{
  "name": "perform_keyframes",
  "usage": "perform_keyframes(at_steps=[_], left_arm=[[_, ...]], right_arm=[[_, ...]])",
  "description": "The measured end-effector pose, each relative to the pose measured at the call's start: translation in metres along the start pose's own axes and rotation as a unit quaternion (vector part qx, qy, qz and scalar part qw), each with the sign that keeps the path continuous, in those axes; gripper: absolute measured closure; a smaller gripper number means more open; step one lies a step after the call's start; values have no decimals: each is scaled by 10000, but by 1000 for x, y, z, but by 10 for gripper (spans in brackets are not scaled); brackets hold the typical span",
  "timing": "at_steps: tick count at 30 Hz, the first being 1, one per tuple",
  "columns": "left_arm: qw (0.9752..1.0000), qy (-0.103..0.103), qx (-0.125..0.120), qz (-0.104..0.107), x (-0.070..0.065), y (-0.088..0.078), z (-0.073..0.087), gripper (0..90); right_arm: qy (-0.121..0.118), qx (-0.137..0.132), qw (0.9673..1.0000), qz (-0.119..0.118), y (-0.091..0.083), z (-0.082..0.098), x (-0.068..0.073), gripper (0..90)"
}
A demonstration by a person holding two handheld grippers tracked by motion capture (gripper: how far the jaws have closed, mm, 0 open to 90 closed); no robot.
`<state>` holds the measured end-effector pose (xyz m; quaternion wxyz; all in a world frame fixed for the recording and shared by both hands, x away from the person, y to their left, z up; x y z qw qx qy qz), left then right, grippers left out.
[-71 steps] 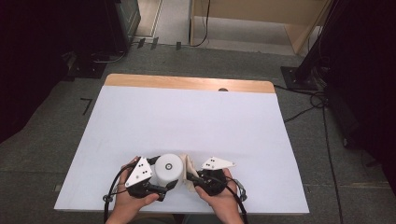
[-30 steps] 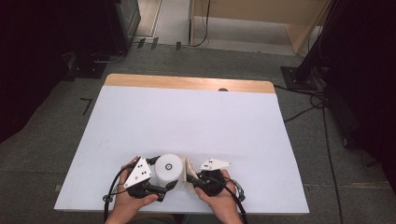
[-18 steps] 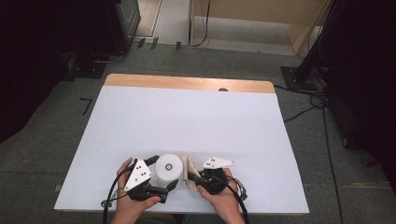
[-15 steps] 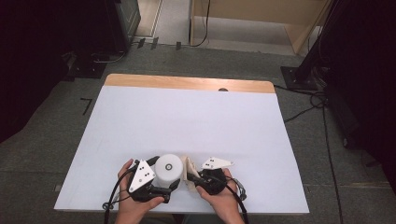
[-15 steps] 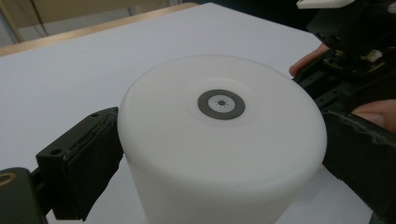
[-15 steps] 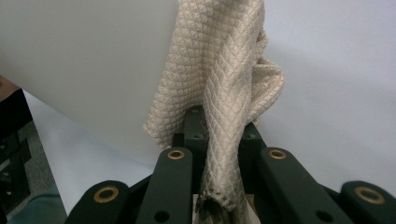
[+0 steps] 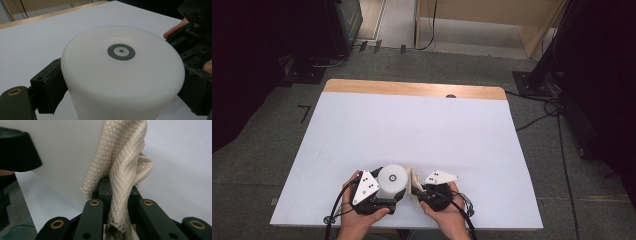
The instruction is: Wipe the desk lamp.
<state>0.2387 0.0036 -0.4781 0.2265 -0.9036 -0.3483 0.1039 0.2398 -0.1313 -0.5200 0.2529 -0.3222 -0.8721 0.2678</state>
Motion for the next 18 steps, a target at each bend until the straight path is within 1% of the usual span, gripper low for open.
perform_keyframes(at_steps=[2, 3, 4, 5, 6, 8, 9, 10, 12, 14, 17, 18], left_arm=[[10000, 79, -18, 15, 1, 1, -1, 83], [9999, 127, -22, 19, 2, 2, -2, 83], [9999, 142, -33, 46, 4, 2, -2, 83], [9998, 146, -67, 100, 6, 3, -3, 83], [9996, 138, -95, 211, 7, 3, -3, 83], [9990, 246, -105, 371, 9, 4, -1, 83], [9984, 342, -91, 430, 9, 4, -1, 83], [9982, 378, -78, 452, 9, 3, -1, 83], [9983, 349, -60, 471, 10, 3, -1, 83], [9982, 342, -36, 497, 10, 3, -1, 82], [9984, 201, -43, 525, 12, 3, 0, 77], [9987, 151, -49, 490, 12, 3, 0, 66]], right_arm=[[-89, -84, 9999, 18, -3, -4, 2, 807], [-230, -155, 9996, 66, -6, -8, 4, 806], [-285, -187, 9994, 78, -8, -10, 5, 806], [-325, -247, 9991, 99, -11, -13, 6, 806], [-320, -302, 9990, 100, -14, -16, 7, 806], [-394, -426, 9983, 106, -20, -22, 9, 805], [-389, -462, 9981, 109, -22, -23, 10, 805], [-455, -507, 9976, 136, -25, -25, 11, 804], [-550, -587, 9966, 168, -29, -29, 14, 803], [-571, -645, 9962, 160, -32, -32, 16, 803], [-574, -610, 9964, 151, -30, -31, 15, 801], [-561, -561, 9968, 140, -28, -29, 14, 800]])
Point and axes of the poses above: each handheld gripper's, and its own axes: y roughly forward along the jaws, z roughly out of its underside, x roughly to its left, the point moved 7 cm from there along y, roughly forward along the jaws, and after that the axes turned 4 degrees about x, right-handed, at the moved point
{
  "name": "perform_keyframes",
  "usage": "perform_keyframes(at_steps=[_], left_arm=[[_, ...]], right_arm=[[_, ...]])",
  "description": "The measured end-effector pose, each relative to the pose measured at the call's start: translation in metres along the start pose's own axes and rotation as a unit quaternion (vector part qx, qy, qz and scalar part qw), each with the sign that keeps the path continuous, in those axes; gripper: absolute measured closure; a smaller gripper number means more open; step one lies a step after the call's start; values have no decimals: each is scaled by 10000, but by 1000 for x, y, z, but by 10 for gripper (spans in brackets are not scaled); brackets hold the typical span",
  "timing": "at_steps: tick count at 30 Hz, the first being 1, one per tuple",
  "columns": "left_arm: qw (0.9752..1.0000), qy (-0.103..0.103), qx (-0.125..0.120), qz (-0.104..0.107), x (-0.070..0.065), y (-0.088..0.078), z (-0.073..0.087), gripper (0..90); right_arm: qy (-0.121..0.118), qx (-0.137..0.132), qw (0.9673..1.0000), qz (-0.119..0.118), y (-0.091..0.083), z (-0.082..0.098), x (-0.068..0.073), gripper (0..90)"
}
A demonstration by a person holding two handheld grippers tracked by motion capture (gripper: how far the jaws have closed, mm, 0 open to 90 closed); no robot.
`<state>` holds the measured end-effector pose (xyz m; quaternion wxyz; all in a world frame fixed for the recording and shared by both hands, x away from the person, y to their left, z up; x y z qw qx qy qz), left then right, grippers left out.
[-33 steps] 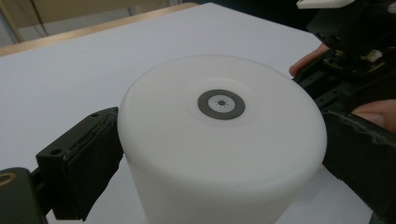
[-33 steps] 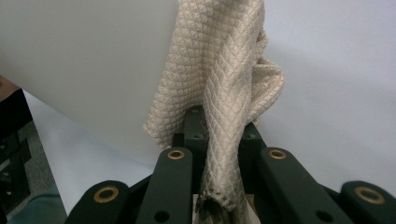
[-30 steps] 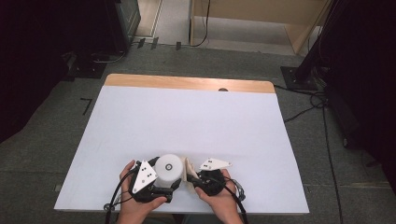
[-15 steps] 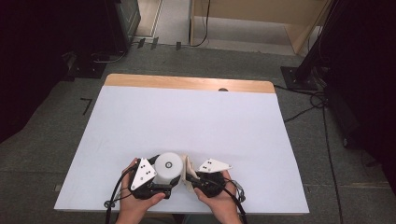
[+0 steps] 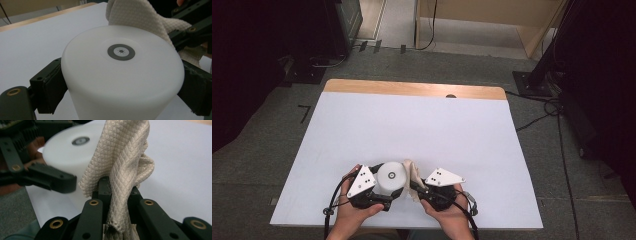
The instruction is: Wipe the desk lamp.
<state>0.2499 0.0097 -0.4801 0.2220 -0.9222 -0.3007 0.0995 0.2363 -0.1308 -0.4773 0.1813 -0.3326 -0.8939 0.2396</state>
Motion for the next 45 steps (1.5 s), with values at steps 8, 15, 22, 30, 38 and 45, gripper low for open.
perform_keyframes(at_steps=[8, 15, 22, 30, 38, 45], left_arm=[[9979, -282, 48, -578, -7, 0, 6, 0], [9961, -453, 136, -739, -11, 5, 8, 28], [9977, -178, 70, -648, -11, 4, 7, 79], [9996, 92, 50, -252, -10, 4, 7, 82], [9997, 123, 52, -194, -9, 3, 8, 82], [9992, 92, 3, -386, -7, 3, 7, 83]], right_arm=[[184, 478, 9987, 12, 21, 24, -17, 788], [226, 825, 9963, -33, 38, 42, -13, 793], [226, 774, 9967, -42, 34, 38, -11, 802], [182, 283, 9994, -97, 12, 14, -9, 807], [88, -46, 9999, -82, -4, -3, -1, 809], [98, 130, 9998, -93, 6, 6, -3, 810]])
Point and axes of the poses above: each handheld gripper's, and its own axes: y roughly forward along the jaws, z roughly out of its underside, x roughly to its left, the point moved 7 cm from there along y, roughly forward along the jaws, and after that the axes turned 4 degrees about x, right-handed, at the moved point
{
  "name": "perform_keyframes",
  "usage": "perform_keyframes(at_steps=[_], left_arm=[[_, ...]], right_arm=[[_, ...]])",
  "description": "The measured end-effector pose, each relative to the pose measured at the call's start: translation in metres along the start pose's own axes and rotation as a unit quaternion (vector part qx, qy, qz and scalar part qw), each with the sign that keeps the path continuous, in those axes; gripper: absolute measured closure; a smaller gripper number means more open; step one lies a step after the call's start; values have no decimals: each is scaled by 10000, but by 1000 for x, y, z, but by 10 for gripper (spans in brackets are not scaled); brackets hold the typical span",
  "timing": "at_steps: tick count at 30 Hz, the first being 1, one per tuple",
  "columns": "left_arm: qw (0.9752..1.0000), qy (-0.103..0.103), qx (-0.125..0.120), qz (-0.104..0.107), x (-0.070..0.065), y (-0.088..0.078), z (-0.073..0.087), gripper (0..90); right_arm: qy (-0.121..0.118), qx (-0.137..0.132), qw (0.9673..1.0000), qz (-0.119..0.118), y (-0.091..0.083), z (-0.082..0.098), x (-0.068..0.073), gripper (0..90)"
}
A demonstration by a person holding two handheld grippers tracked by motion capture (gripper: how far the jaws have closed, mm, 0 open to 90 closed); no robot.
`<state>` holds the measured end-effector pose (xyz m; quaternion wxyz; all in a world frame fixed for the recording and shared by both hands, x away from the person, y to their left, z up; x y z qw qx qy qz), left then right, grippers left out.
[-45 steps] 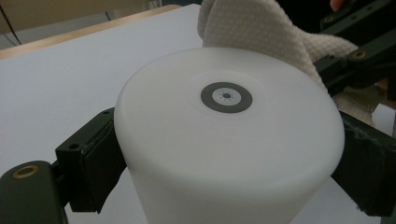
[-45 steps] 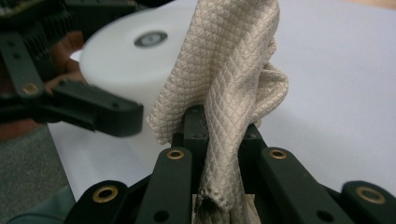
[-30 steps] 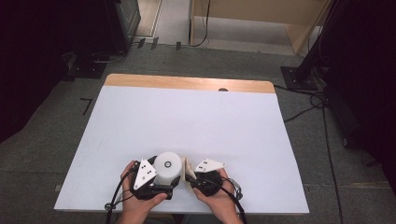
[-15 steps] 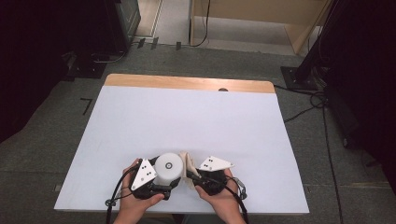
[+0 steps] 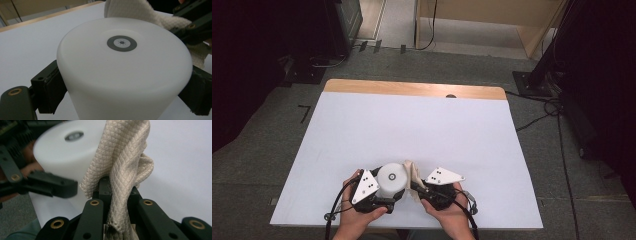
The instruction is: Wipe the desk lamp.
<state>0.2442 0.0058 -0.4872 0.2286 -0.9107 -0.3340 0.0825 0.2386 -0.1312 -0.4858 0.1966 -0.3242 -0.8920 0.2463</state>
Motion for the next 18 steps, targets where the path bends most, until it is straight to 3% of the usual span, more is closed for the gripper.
perform_keyframes(at_steps=[6, 12, 18], left_arm=[[9998, -26, -165, 142, 6, -2, -2, 83], [9998, 6, -123, 168, 7, 1, 0, 83], [9995, -232, -118, 161, 9, -1, 0, 78]], right_arm=[[48, 286, 9996, -15, 15, 15, -3, 810], [153, 556, 9983, -19, 29, 29, -6, 810], [203, 537, 9983, -31, 28, 27, -7, 809]])
Point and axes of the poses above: each handheld gripper's, and its own axes: y roughly forward along the jaws, z roughly out of its underside, x roughly to its left, the point moved 7 cm from there along y, roughly forward along the jaws, and after that the axes turned 4 degrees about x, right-handed, at the moved point
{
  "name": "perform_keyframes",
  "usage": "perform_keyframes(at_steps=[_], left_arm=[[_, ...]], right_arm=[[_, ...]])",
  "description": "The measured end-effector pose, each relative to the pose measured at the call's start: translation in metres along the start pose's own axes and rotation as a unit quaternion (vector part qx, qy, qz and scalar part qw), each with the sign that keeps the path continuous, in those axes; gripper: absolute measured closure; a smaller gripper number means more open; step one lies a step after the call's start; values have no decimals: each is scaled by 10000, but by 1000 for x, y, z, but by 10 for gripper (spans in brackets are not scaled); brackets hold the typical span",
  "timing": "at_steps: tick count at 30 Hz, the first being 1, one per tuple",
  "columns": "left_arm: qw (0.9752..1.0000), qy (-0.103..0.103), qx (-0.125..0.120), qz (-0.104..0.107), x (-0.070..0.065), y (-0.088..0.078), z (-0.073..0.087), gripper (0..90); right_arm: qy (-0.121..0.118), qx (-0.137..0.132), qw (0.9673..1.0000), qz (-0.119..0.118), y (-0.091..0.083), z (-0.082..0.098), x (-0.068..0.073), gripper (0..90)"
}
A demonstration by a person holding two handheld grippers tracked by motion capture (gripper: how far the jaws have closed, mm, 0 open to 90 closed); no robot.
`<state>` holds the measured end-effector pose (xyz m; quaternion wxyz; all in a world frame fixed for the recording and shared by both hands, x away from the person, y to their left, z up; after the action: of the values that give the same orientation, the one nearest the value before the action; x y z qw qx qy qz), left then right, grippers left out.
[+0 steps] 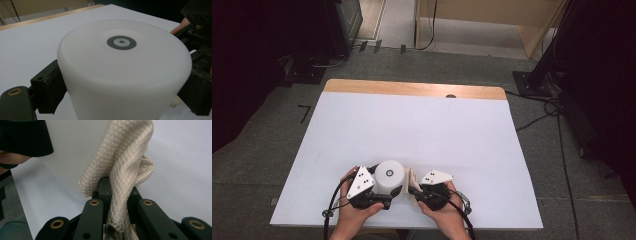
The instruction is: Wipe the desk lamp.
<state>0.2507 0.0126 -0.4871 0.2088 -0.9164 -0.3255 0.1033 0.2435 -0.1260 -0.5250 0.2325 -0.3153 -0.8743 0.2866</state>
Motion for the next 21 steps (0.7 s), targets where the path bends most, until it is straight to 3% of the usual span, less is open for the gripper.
perform_keyframes(at_steps=[7, 13, 21], left_arm=[[9996, -180, 2, -237, -7, -3, 0, 32], [9987, -153, 45, -478, -9, -1, 2, 54], [9988, -12, 28, -489, -9, -1, 1, 79]], right_arm=[[67, -263, 9996, 67, -13, -10, -5, 806], [-23, -584, 9983, -13, -27, -23, 3, 806], [-231, -716, 9972, 32, -34, -30, 15, 805]])
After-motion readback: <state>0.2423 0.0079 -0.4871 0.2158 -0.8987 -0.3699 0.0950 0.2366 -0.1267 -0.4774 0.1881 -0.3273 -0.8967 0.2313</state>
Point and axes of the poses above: each handheld gripper's, and its own axes: y roughly forward along the jaws, z roughly out of its underside, x roughly to its left, the point moved 7 cm from there along y, roughly forward along the jaws, and after that the axes turned 4 degrees about x, right-handed, at the moved point
